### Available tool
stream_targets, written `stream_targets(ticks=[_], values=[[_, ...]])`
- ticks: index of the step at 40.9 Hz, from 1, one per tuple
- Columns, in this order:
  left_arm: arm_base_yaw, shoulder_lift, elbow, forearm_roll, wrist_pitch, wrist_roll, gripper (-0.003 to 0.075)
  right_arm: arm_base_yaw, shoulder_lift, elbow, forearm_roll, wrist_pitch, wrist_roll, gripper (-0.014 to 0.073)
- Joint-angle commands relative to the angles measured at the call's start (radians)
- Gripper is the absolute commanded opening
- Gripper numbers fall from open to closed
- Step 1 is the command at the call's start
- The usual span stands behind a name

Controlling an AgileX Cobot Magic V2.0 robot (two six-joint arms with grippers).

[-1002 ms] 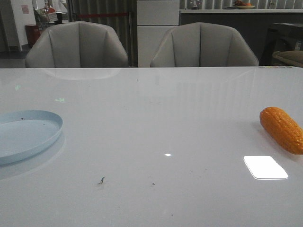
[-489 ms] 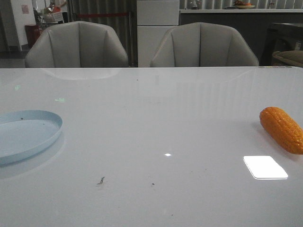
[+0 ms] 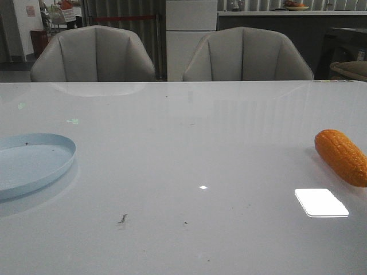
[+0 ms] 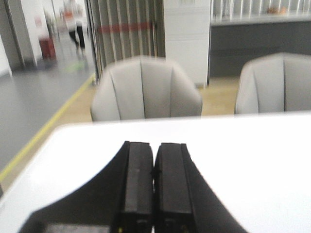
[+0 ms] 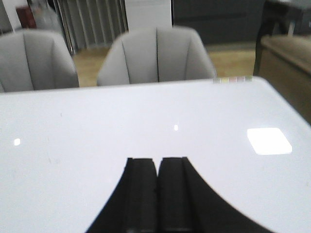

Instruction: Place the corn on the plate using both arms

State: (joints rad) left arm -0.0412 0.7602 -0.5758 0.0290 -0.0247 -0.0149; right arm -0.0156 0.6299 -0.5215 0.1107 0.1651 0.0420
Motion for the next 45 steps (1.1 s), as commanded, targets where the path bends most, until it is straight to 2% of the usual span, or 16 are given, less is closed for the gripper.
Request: stream_targets(ticks=[1,9,16,19,23,27,29,31,37,45], values=[[0.001,0.063,-0.036,-0.012,-0.039,-0.009,0.0099,-0.003,0.065,-0.032,0.002,0.022,0.001,0.0057],[0.001,0.166,-0.036,-0.012,0.087,-0.009,0.0099,-0.003,0.130,-0.032,0.021,0.111,0.001,0.0057],[0.001,0.184,-0.036,-0.089,0.091,-0.009,0.0104,-0.003,0.136,-0.032,0.039,0.114,0.001,0.0062],[0.001,0.184,-0.036,-0.089,0.101,-0.009,0.0115,-0.003,0.136,-0.032,0.038,0.124,0.001,0.0117],[0.001,0.184,-0.036,-0.081,0.144,-0.009,0.0225,-0.003,0.136,-0.032,0.038,0.151,0.001,0.0288],[0.001,0.186,-0.036,-0.080,0.194,-0.007,0.0415,-0.003,0.136,-0.032,0.038,0.170,0.001,0.0453],[0.001,0.190,-0.036,-0.080,0.187,-0.007,0.0495,-0.003,0.136,-0.032,0.038,0.178,0.001,0.0484],[0.001,0.195,-0.036,-0.087,0.174,-0.007,0.0536,-0.003,0.136,-0.032,0.038,0.180,0.001,0.0489],[0.005,0.214,-0.038,-0.089,0.178,-0.007,0.0541,-0.003,0.136,-0.032,0.039,0.184,0.001,0.0487],[0.074,0.322,-0.163,-0.165,0.343,-0.009,0.0540,-0.003,0.136,-0.032,0.038,0.185,0.001,0.0487]])
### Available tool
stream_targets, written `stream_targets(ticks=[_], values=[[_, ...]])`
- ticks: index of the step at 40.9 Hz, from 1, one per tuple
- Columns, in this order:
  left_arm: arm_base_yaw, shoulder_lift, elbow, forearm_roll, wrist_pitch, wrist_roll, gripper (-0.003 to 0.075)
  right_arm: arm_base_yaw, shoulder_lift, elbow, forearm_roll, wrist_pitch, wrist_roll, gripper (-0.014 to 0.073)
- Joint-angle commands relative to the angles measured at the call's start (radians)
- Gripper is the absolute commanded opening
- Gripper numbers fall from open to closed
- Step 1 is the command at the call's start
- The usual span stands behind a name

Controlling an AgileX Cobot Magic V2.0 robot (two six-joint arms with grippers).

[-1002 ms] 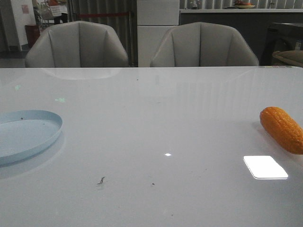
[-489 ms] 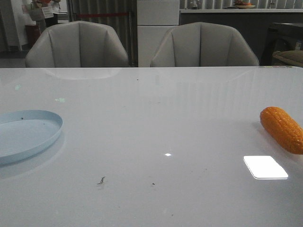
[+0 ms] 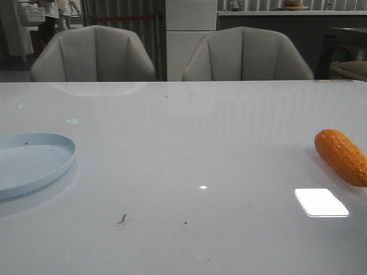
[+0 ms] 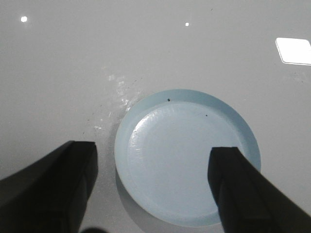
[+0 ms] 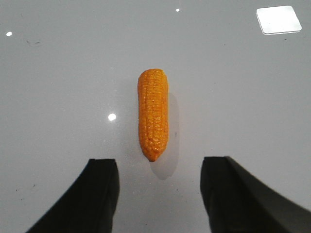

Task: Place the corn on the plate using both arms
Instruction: 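Lower the left gripper over the light blue plate's rim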

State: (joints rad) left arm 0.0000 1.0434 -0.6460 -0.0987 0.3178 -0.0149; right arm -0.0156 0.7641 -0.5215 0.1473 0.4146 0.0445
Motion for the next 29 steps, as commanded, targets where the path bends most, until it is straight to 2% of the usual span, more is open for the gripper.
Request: stream_targets(ticks=[1,7,16,29], values=[[0.044,0.059,-0.114,-0.040,0.024,-0.009,0.0540,-0.003,0.001,-0.032,0.002,-0.064,-0.002,0.0487],[0.095,0.218,-0.277,-0.039,0.139,-0.009,0.0540,-0.003,0.001,-0.032,0.002,-0.056,-0.002,0.0487],[0.093,0.464,-0.452,-0.039,0.301,-0.009,0.0540,-0.003,0.001,-0.032,0.002,-0.055,-0.002,0.0487],[0.093,0.716,-0.507,-0.039,0.324,-0.009,0.0515,-0.003,0.001,-0.032,0.002,-0.045,-0.002,0.0487]])
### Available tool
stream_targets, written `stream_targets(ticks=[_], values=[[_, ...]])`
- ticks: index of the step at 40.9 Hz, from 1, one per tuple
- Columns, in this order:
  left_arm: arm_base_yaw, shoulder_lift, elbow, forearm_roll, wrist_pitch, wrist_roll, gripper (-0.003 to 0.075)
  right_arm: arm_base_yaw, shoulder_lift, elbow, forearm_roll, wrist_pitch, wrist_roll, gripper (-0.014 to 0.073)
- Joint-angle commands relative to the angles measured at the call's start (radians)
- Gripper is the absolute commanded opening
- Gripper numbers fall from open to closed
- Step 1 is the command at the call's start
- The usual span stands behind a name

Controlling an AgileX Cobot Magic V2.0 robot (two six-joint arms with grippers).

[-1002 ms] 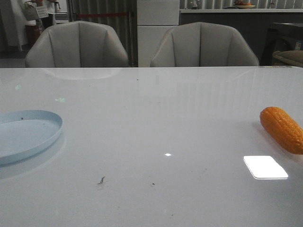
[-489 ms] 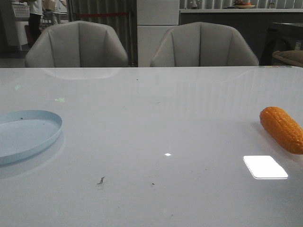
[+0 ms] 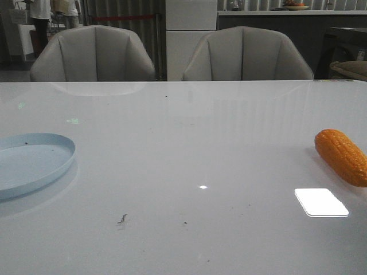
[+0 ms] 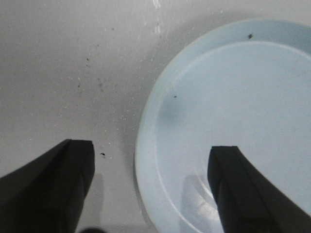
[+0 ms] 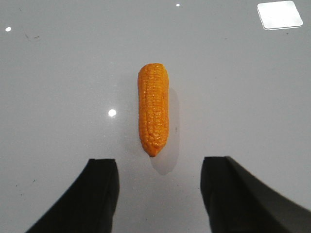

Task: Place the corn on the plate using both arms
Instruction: 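Lower the left gripper over the light blue plate's rim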

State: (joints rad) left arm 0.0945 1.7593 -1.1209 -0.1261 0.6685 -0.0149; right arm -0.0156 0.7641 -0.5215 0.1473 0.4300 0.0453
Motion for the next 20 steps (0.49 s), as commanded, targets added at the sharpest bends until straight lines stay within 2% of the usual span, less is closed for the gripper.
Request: stream_targets(ticks=[1,13,20], values=[[-0.001,0.009,-0.032,-0.012,-0.027,-0.009,0.0507,-0.003,0.001,-0.032,0.002,-0.058,-0.003,0.0487],[-0.001,0.067,-0.032,-0.012,-0.042,-0.009,0.0454,-0.003,0.001,-0.032,0.002,0.010,-0.003,0.0487],[-0.001,0.090,-0.032,-0.037,-0.037,-0.009,0.0383,-0.003,0.001,-0.032,0.002,0.023,-0.003,0.0487]])
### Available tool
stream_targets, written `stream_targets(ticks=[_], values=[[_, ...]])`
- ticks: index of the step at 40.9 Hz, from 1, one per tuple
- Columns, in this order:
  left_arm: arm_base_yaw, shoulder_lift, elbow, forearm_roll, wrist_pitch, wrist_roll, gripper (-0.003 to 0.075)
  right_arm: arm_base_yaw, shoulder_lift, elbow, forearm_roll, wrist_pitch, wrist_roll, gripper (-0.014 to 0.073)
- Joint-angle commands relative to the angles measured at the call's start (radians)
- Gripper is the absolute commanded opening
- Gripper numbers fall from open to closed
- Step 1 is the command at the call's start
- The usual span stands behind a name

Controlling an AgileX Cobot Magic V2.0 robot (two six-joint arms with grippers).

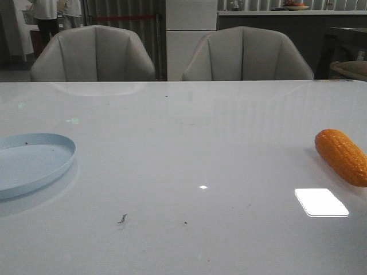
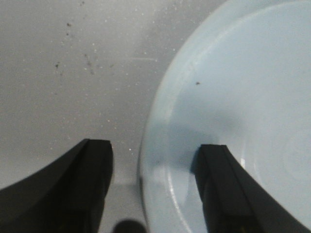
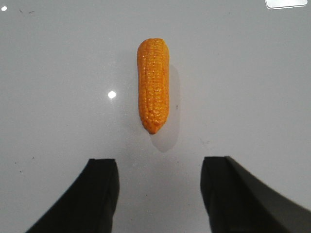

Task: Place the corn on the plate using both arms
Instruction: 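Lower the left gripper over the light blue plate's rim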

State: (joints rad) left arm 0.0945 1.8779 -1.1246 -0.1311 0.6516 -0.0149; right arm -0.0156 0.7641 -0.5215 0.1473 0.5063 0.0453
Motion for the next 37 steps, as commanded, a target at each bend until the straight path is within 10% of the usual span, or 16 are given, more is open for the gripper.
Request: stream_targets(ticks=[1,14,37], values=[[-0.001,-0.022,-0.028,-0.044,-0.016,-0.009,0.0373,-0.003,0.001,-0.032,0.002,-0.053,-0.003,0.0487],[-0.001,0.015,-0.026,-0.088,-0.008,-0.009,0.0082,-0.003,0.001,-0.032,0.002,-0.053,-0.003,0.0487],[-0.001,0.015,-0.347,-0.099,0.322,-0.009,0.0097,-0.003,0.001,-0.032,0.002,-0.053,-0.003,0.0487]])
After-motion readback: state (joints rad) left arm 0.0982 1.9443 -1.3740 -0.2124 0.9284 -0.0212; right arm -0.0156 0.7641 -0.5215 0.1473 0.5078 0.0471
